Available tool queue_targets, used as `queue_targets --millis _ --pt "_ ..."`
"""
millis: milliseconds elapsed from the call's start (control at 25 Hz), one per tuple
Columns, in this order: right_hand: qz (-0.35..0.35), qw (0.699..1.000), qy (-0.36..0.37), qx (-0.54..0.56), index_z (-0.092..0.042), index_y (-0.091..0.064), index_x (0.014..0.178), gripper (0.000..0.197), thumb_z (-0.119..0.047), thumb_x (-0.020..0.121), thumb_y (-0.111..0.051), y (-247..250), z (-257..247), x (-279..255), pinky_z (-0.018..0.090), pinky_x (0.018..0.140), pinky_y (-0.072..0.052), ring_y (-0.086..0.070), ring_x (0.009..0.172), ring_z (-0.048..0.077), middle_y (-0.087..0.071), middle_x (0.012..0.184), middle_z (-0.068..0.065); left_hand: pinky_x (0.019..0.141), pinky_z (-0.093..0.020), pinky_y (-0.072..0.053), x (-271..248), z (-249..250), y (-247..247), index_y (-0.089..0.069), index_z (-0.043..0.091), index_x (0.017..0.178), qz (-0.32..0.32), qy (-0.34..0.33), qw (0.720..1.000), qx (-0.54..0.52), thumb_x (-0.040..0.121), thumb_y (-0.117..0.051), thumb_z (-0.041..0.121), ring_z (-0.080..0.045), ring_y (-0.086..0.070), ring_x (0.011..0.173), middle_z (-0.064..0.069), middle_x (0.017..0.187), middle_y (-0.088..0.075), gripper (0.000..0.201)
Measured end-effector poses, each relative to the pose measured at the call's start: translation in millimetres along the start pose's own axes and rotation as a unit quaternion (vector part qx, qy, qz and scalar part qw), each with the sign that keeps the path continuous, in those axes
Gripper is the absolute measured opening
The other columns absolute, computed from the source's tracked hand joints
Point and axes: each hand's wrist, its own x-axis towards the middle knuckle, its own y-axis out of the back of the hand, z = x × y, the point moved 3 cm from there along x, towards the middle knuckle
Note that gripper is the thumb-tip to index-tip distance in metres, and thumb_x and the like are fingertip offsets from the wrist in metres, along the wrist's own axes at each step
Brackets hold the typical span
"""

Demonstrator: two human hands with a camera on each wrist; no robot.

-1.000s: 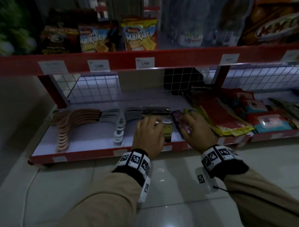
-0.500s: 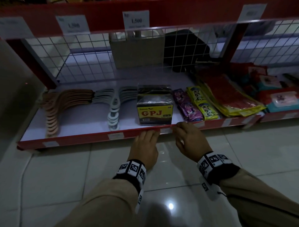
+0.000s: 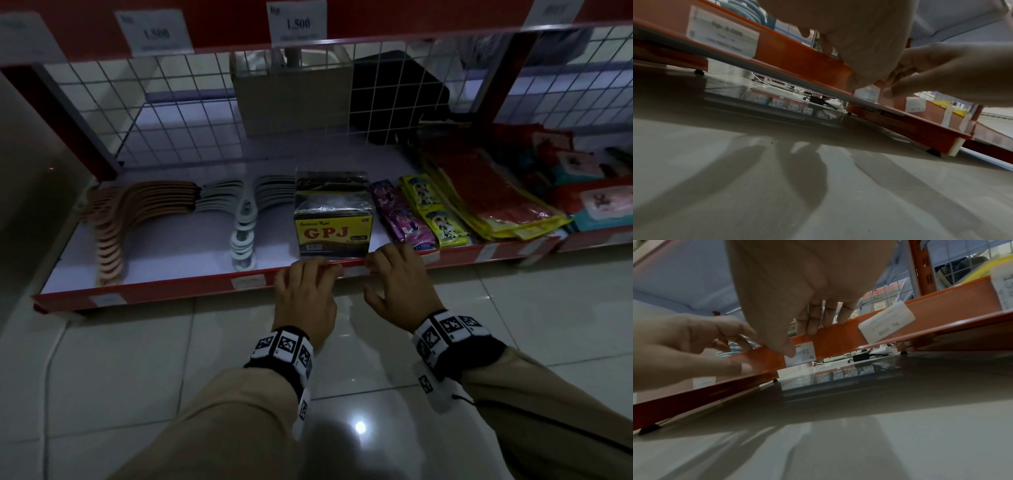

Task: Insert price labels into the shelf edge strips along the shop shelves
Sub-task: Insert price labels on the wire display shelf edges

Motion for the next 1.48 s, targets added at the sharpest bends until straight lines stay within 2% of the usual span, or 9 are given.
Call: queue_targets --millis 280,560,720,880,1080,1200,1280,1400,1480 --pt "0.07 0.994 0.053 0.062 -0.004 -0.062 0.107 0.033 -0.017 0.077 -0.067 0 1 -3 0.039 0.074 -0.049 -0.055 0.088 0.032 -0.062 0.098 0.013 0.082 -0.034 -0.036 10 2 4 -0.058 0.019 0.115 -0.002 -0.018 0.999 -0.043 0.079 -0.059 0.015 -0.024 -0.05 0.102 -0.002 0.109 -0.054 0.037" --pt "0.078 0.993 0.072 0.044 -0.009 -0.065 0.106 0.034 -0.018 0.074 -0.068 -4 -6 -5 0.037 0.077 -0.049 -0.054 0.09 0.03 -0.065 0.097 0.007 0.083 -0.035 -0.033 10 7 3 -0.052 0.028 0.126 -0.025 -0.006 0.999 -0.037 0.08 -0.058 0.024 -0.022 -0.045 0.104 0.0 0.109 -0.048 0.047" --pt "0.064 0.996 0.047 0.04 -0.007 -0.063 0.107 0.036 -0.019 0.074 -0.069 -5 -5 -2 0.04 0.076 -0.048 -0.052 0.09 0.033 -0.061 0.101 0.012 0.086 -0.035 -0.031 13 5 1 -0.049 0.035 0.125 -0.053 0.01 0.998 -0.045 0.08 -0.056 0.031 -0.019 -0.04 0.105 0.003 0.109 -0.042 0.046" --pt "0.039 0.999 0.025 0.019 -0.004 -0.063 0.094 0.026 -0.018 0.073 -0.069 -6 -10 4 0.044 0.073 -0.049 -0.051 0.087 0.035 -0.056 0.1 0.017 0.087 -0.035 -0.031 11 4 1 -0.049 0.035 0.123 -0.058 -0.001 0.997 -0.047 0.079 -0.057 0.032 -0.018 -0.038 0.107 0.004 0.11 -0.041 0.045" --pt "0.04 0.986 -0.042 0.153 -0.008 -0.063 0.095 0.013 -0.013 0.083 -0.064 -2 -1 13 0.042 0.078 -0.045 -0.05 0.096 0.032 -0.06 0.098 0.012 0.089 -0.033 -0.037 14 0 4 -0.057 0.022 0.119 -0.049 0.007 0.995 -0.082 0.085 -0.053 0.024 -0.019 -0.043 0.108 0.001 0.113 -0.05 0.034" --pt "0.086 0.953 -0.083 0.278 -0.012 -0.064 0.093 0.01 -0.007 0.084 -0.066 2 2 14 0.037 0.073 -0.05 -0.059 0.087 0.025 -0.067 0.086 0.003 0.087 -0.032 -0.041 19 -4 7 -0.059 0.018 0.117 -0.036 0.016 0.992 -0.123 0.09 -0.049 0.025 -0.018 -0.046 0.106 0.001 0.113 -0.056 0.029" --pt "0.095 0.904 -0.136 0.395 -0.014 -0.061 0.1 0.021 -0.004 0.083 -0.068 2 1 14 0.027 0.069 -0.053 -0.065 0.076 0.013 -0.067 0.082 0.0 0.087 -0.032 -0.042 19 -5 9 -0.06 0.019 0.117 -0.02 0.024 0.987 -0.155 0.093 -0.048 0.029 -0.018 -0.048 0.106 0.0 0.111 -0.058 0.028" --pt "0.084 0.826 -0.181 0.527 -0.011 -0.059 0.103 0.027 0.0 0.081 -0.071 -3 -7 17 0.018 0.066 -0.051 -0.063 0.068 0.005 -0.067 0.086 0.002 0.084 -0.031 -0.042 18 -4 10 -0.061 0.019 0.114 -0.003 0.031 0.981 -0.19 0.097 -0.045 0.035 -0.019 -0.05 0.103 -0.001 0.107 -0.06 0.028" --pt "0.071 0.815 -0.172 0.549 -0.005 -0.062 0.102 0.025 0.0 0.08 -0.072 -7 -13 18 0.015 0.058 -0.044 -0.053 0.058 0.001 -0.064 0.073 -0.012 0.081 -0.031 -0.042 18 -6 10 -0.061 0.017 0.11 0.011 0.037 0.978 -0.207 0.097 -0.044 0.037 -0.019 -0.051 0.1 -0.001 0.104 -0.061 0.029"
